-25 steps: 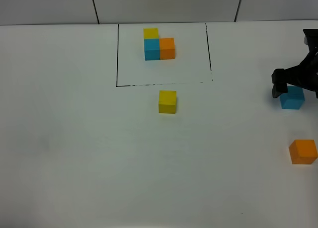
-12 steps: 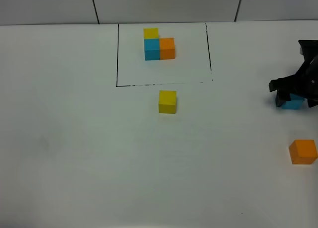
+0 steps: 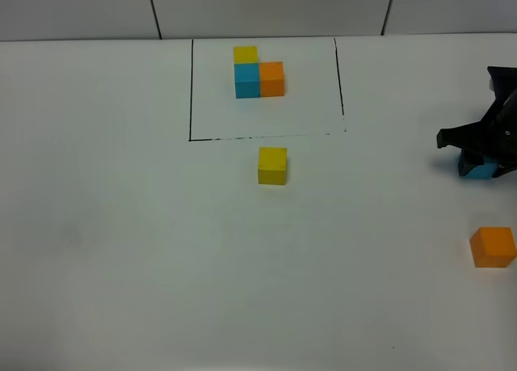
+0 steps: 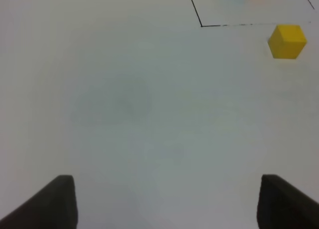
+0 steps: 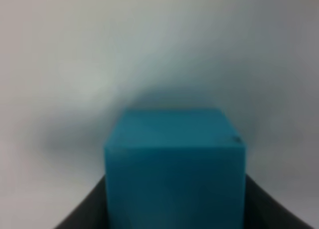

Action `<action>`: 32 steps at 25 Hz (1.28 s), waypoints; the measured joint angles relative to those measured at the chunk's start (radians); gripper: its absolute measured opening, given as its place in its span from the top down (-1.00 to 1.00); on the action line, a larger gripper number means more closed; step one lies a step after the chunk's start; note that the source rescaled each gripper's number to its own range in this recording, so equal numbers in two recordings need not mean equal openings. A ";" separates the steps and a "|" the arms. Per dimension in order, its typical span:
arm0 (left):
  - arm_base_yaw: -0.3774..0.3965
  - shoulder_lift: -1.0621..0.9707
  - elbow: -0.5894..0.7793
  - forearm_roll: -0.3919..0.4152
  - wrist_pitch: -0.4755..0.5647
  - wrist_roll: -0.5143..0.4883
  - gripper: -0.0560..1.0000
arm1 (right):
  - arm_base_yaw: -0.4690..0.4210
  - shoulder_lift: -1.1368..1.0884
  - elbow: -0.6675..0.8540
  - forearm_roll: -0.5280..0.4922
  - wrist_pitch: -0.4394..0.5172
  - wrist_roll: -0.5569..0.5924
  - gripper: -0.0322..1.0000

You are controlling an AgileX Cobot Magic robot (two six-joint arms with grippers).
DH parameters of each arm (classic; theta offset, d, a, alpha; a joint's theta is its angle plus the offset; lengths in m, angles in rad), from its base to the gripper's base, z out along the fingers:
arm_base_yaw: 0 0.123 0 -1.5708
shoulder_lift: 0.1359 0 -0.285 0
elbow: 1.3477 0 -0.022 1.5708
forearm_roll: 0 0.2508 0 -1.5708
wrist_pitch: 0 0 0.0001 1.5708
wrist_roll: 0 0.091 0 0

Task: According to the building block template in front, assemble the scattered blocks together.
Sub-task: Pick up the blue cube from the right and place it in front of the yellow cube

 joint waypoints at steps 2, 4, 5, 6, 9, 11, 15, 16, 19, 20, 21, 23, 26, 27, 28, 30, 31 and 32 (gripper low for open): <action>0.000 0.000 0.000 0.000 0.000 0.000 -0.22 | 0.034 -0.038 0.000 -0.005 0.049 0.040 0.35; 0.000 0.000 0.000 0.000 0.000 0.000 -0.22 | 0.089 -0.085 0.000 -0.025 0.092 0.077 0.35; 0.000 0.000 0.000 0.000 0.000 0.000 -0.22 | 0.128 -0.111 0.000 -0.032 0.113 0.102 0.35; 0.000 0.000 0.000 0.000 0.000 0.000 -0.22 | 0.174 -0.136 0.000 -0.040 0.132 0.138 0.35; 0.000 0.000 0.000 0.000 0.000 0.000 -0.22 | 0.324 -0.171 -0.001 -0.046 0.178 0.280 0.35; 0.000 0.000 0.000 0.000 0.000 0.000 -0.22 | 0.421 -0.174 -0.001 -0.046 0.185 0.363 0.35; 0.000 0.000 0.000 0.000 0.000 0.000 -0.22 | 0.596 -0.165 -0.001 -0.062 0.181 0.521 0.35; 0.000 0.000 0.000 0.000 0.000 0.000 -0.22 | 0.635 -0.160 -0.001 -0.064 0.181 0.559 0.35; 0.000 0.000 0.000 0.000 0.000 -0.003 -0.22 | 0.693 -0.146 -0.001 -0.066 0.160 0.650 0.35; 0.000 0.000 0.000 0.000 0.000 -0.003 -0.22 | 0.709 -0.140 -0.001 -0.068 0.135 0.675 0.35; 0.000 0.000 0.000 0.000 0.000 -0.003 -0.22 | 0.717 -0.132 -0.001 -0.064 0.105 0.694 0.35; 0.000 0.000 0.000 0.000 0.000 -0.003 -0.22 | 0.724 -0.105 -0.002 -0.033 0.057 0.709 0.35; 0.000 0.000 0.000 0.000 0.000 -0.002 -0.22 | 0.731 -0.063 -0.011 0.012 0.015 0.712 0.35; 0.000 0.000 0.000 0.000 0.000 -0.002 -0.22 | 0.736 -0.047 -0.020 0.012 0.012 0.712 0.35; 0.000 0.000 0.000 0.000 0.000 -0.002 -0.22 | 0.741 -0.034 -0.030 0.012 0.012 0.712 0.35; 0.000 0.000 0.000 0.000 0.000 -0.002 -0.22 | 0.745 -0.008 -0.060 0.011 0.016 0.712 0.35; 0.000 0.000 0.000 0.000 0.000 -0.002 -0.22 | 0.746 0.004 -0.072 0.006 0.020 0.712 0.35; 0.000 0.000 0.000 0.000 0.000 -0.002 -0.22 | 0.746 0.011 -0.085 -0.003 0.025 0.712 0.35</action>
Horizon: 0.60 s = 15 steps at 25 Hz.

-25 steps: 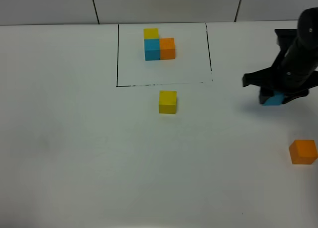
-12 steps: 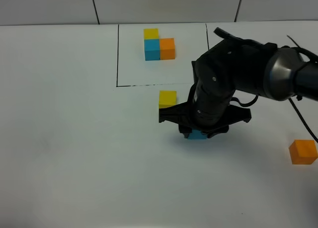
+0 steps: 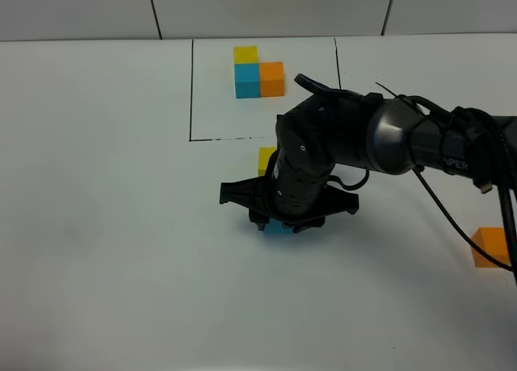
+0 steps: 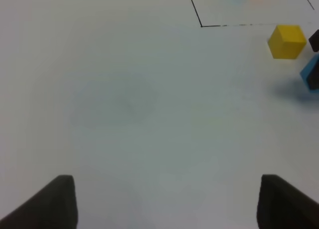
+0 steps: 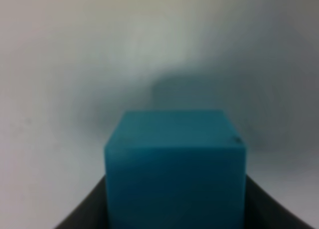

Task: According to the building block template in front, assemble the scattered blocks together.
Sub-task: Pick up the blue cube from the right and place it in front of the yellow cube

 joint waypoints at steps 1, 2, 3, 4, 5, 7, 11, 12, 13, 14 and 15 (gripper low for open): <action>0.000 0.000 0.000 0.000 0.000 0.000 -0.22 | 0.001 0.008 -0.011 -0.011 0.004 0.006 0.35; 0.000 0.000 0.000 0.000 0.000 0.000 -0.22 | 0.002 0.014 -0.020 -0.025 0.004 0.017 0.35; 0.000 0.000 0.000 0.000 0.000 0.000 -0.22 | 0.006 0.020 -0.027 -0.042 0.005 0.031 0.35; 0.000 0.000 0.000 0.000 0.000 0.000 -0.22 | 0.010 0.028 -0.037 -0.063 0.006 0.045 0.35; 0.000 0.000 0.000 0.000 0.000 0.000 -0.22 | 0.016 0.037 -0.048 -0.076 0.006 0.060 0.35; 0.000 0.000 0.000 0.000 0.000 0.000 -0.22 | 0.025 0.058 -0.068 -0.100 0.018 0.075 0.35; 0.000 0.000 0.000 0.000 0.000 0.000 -0.22 | 0.032 0.089 -0.103 -0.125 0.029 0.095 0.35; 0.000 0.000 0.000 0.000 0.000 0.000 -0.22 | 0.033 0.095 -0.112 -0.129 0.029 0.097 0.35; 0.000 0.000 0.000 0.000 0.000 0.000 -0.22 | 0.033 0.100 -0.118 -0.131 0.027 0.097 0.35; 0.000 0.000 0.000 0.000 0.000 0.000 -0.22 | 0.033 0.105 -0.123 -0.133 0.027 0.097 0.35; 0.000 0.000 0.000 0.000 0.000 0.000 -0.22 | 0.033 0.111 -0.130 -0.133 0.028 0.097 0.35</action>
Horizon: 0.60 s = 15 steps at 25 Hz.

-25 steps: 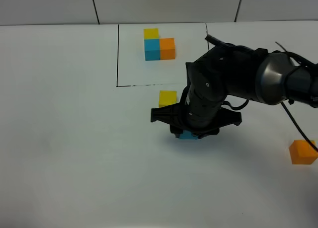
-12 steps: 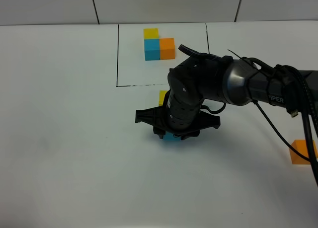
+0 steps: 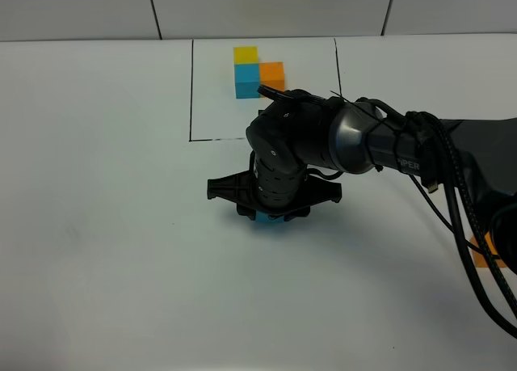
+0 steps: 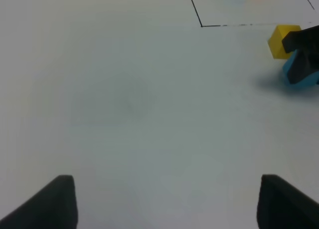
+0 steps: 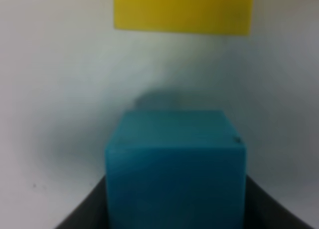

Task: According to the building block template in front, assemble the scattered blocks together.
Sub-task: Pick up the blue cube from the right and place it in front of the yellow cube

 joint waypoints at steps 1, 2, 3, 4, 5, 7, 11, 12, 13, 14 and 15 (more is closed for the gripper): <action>0.000 0.000 0.000 0.000 0.000 0.000 -0.22 | 0.000 0.006 -0.004 -0.001 -0.001 0.000 0.35; 0.000 0.000 0.000 0.000 0.000 0.000 -0.22 | 0.000 0.015 -0.007 -0.002 0.000 0.000 0.35; 0.000 0.000 0.000 0.000 0.000 0.000 -0.22 | 0.000 0.022 -0.011 -0.002 0.000 0.000 0.35; 0.000 0.000 0.000 0.000 0.000 0.000 -0.22 | 0.000 0.029 -0.013 -0.002 0.000 0.000 0.35; 0.000 0.000 0.000 0.000 0.000 0.000 -0.22 | 0.000 0.034 -0.017 -0.003 0.000 0.000 0.35; 0.000 0.000 0.000 0.000 0.000 0.000 -0.22 | 0.000 0.036 -0.019 -0.006 0.001 0.000 0.35; 0.000 0.000 0.000 0.000 0.000 0.000 -0.22 | 0.003 0.041 -0.021 -0.019 0.003 0.000 0.35; 0.000 0.000 0.000 0.000 0.000 0.000 -0.22 | 0.005 0.042 -0.022 -0.022 0.003 0.000 0.35; 0.000 0.000 0.000 0.000 0.000 0.000 -0.22 | 0.005 0.042 -0.023 -0.025 0.004 0.000 0.35; 0.000 0.000 0.000 0.000 0.000 0.000 -0.22 | 0.006 0.044 -0.023 -0.026 0.004 0.000 0.35; 0.000 0.000 0.000 0.000 0.000 0.000 -0.22 | 0.006 0.045 -0.023 -0.029 0.004 0.000 0.35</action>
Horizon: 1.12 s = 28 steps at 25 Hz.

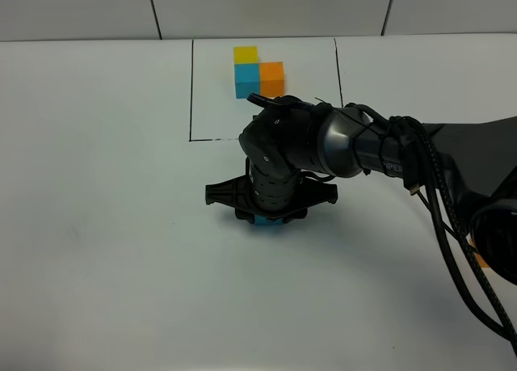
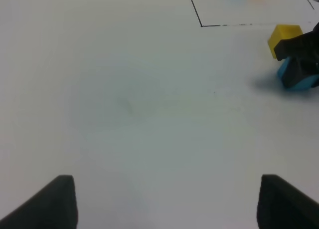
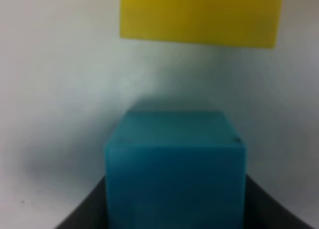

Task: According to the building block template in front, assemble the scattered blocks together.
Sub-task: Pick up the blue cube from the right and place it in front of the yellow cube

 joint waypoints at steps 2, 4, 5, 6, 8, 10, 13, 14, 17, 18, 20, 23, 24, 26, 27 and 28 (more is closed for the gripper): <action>0.000 0.000 0.000 0.000 0.000 0.000 -0.22 | 0.000 0.003 -0.001 -0.005 0.000 0.001 0.35; 0.000 0.000 0.000 0.000 0.000 0.000 -0.22 | 0.000 0.009 -0.007 -0.014 -0.001 0.003 0.35; 0.000 0.000 0.000 0.000 0.000 0.000 -0.22 | 0.000 0.010 -0.007 -0.016 -0.003 0.004 0.35; 0.000 0.000 0.000 0.000 0.000 0.000 -0.22 | 0.000 0.010 -0.007 -0.018 -0.003 0.004 0.35; 0.000 0.000 0.000 0.000 0.000 0.000 -0.22 | 0.000 0.013 -0.007 -0.021 -0.007 0.007 0.35; 0.000 0.000 0.000 0.000 0.000 0.000 -0.22 | 0.001 0.015 -0.007 -0.027 -0.009 0.011 0.35; 0.000 0.000 0.000 0.000 0.000 0.000 -0.22 | 0.001 0.018 -0.007 -0.048 -0.025 0.025 0.35; 0.000 0.000 0.000 0.000 0.000 0.000 -0.22 | 0.001 0.018 -0.007 -0.055 -0.028 0.029 0.35; 0.000 0.000 0.000 0.000 0.000 0.000 -0.22 | 0.001 0.019 -0.007 -0.068 -0.035 0.034 0.35; 0.000 0.000 0.000 0.000 0.000 0.000 -0.22 | 0.000 0.019 -0.007 -0.068 -0.036 0.036 0.35; 0.000 0.000 0.000 0.000 0.000 0.001 -0.22 | -0.003 0.019 -0.007 -0.068 -0.038 0.038 0.35; 0.000 0.000 0.000 0.000 0.000 0.001 -0.22 | -0.011 0.019 -0.007 -0.068 -0.044 0.041 0.35; 0.000 0.000 0.000 0.000 0.000 0.001 -0.22 | -0.014 0.020 -0.007 -0.071 -0.045 0.041 0.35; 0.000 0.000 0.000 0.000 0.000 0.001 -0.22 | -0.016 0.021 -0.007 -0.071 -0.045 0.041 0.35; 0.000 0.000 0.000 0.000 0.000 0.001 -0.22 | -0.017 0.021 -0.007 -0.071 -0.046 0.041 0.35; 0.000 0.000 0.000 0.000 0.000 0.001 -0.22 | -0.018 0.021 -0.007 -0.072 -0.046 0.041 0.35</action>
